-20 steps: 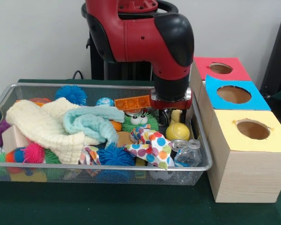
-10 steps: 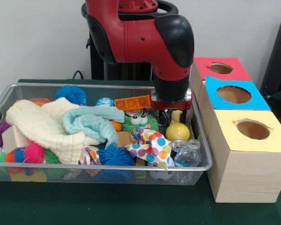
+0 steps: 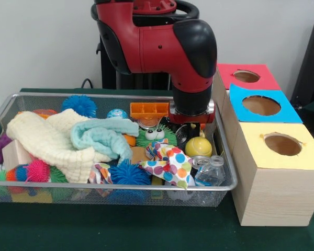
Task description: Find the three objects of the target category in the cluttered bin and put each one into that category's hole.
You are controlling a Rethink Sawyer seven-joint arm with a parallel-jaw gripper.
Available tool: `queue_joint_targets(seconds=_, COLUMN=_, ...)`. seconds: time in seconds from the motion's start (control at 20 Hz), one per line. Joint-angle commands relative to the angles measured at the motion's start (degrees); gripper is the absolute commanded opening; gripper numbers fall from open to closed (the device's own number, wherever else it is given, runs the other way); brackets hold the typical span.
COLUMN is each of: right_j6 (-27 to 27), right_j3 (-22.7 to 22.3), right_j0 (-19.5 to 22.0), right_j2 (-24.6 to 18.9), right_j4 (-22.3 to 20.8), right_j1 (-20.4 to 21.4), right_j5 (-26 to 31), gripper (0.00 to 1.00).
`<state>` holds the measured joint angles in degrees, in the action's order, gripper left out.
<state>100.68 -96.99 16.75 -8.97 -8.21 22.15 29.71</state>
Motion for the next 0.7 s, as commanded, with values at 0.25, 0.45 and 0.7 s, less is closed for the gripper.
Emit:
queue_joint_targets(seconds=0.25, right_j6=-0.77, right_j3=3.46, right_j0=1.74, right_j2=-4.86, right_j4=-0.59, right_j1=-4.92, right_j5=4.46, gripper=0.00)
queue_joint_targets(seconds=0.45, right_j6=-1.43, right_j3=3.76, right_j0=2.28, right_j2=-4.89, right_j4=-0.93, right_j1=-4.91, right_j5=4.67, gripper=0.00)
queue_joint_targets(seconds=0.7, right_j6=-1.28, right_j3=4.38, right_j0=1.88, right_j2=-4.23, right_j4=-0.91, right_j1=-4.23, right_j5=6.65, gripper=1.00)
